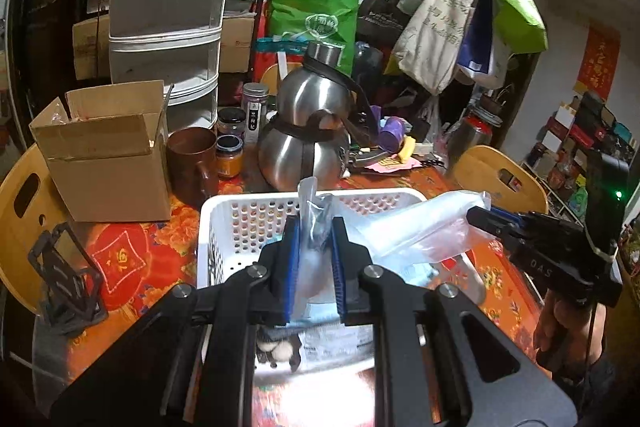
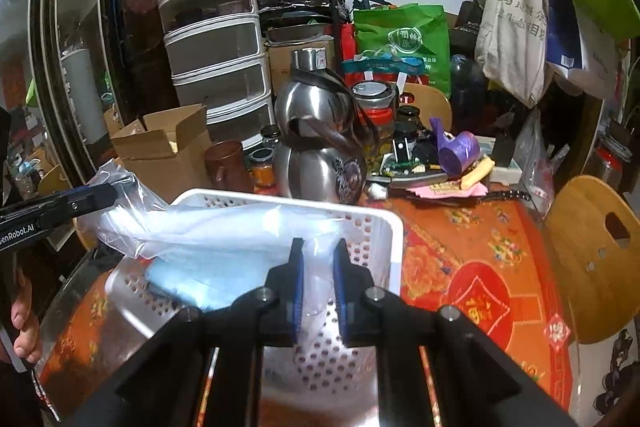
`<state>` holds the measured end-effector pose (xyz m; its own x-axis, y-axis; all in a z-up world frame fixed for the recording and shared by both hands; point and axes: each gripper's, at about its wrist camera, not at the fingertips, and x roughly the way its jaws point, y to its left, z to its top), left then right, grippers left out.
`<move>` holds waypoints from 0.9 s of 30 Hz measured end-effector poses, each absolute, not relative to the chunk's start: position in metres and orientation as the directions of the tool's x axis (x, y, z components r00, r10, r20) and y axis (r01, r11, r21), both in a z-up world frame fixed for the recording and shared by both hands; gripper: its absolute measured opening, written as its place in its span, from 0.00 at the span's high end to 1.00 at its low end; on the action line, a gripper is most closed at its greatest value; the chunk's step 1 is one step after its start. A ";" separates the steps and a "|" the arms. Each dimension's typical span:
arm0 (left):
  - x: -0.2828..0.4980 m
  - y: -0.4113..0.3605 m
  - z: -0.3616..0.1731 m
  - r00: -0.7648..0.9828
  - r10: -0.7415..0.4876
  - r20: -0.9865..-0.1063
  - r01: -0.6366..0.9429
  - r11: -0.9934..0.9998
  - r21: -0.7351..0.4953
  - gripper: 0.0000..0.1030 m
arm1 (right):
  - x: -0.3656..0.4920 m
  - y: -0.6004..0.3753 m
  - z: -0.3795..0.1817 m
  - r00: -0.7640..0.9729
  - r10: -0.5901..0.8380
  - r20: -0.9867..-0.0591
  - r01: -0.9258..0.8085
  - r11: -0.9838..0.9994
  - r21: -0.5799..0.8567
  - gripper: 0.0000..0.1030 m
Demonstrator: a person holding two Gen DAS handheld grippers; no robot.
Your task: Organize soft objects
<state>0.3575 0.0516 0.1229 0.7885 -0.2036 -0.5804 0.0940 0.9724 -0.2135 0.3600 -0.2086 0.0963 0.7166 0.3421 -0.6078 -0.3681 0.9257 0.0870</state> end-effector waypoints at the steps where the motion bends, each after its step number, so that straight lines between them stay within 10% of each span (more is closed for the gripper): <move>1: 0.364 0.051 0.123 0.784 -0.200 -0.588 0.090 0.973 -0.211 0.86 | 0.365 -0.207 0.097 0.718 0.339 -0.608 -0.367 0.927 0.083 0.87; 3: 0.376 0.050 0.117 0.775 -0.165 -0.611 0.066 0.981 -0.182 0.73 | 0.373 -0.202 0.098 0.721 0.322 -0.614 -0.364 0.930 0.060 0.79; 5: 0.385 0.054 0.108 0.764 -0.134 -0.632 0.037 0.986 -0.165 0.15 | 0.383 -0.199 0.095 0.707 0.310 -0.635 -0.360 0.931 0.055 0.41; 6: 0.384 0.056 0.105 0.774 -0.125 -0.620 0.030 0.987 -0.161 0.08 | 0.387 -0.198 0.093 0.690 0.316 -0.652 -0.365 0.929 0.064 0.29; 27: 0.266 0.033 0.108 0.851 -0.097 -0.517 0.082 0.995 -0.052 0.00 | 0.326 -0.209 0.090 0.693 0.374 -0.616 -0.376 0.917 0.133 0.01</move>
<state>0.2656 0.0334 0.1079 0.8505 -0.0968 -0.5169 0.0816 0.9953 -0.0522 0.3256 -0.2089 0.0898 0.6934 0.3736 -0.6161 -0.3757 0.9171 0.1334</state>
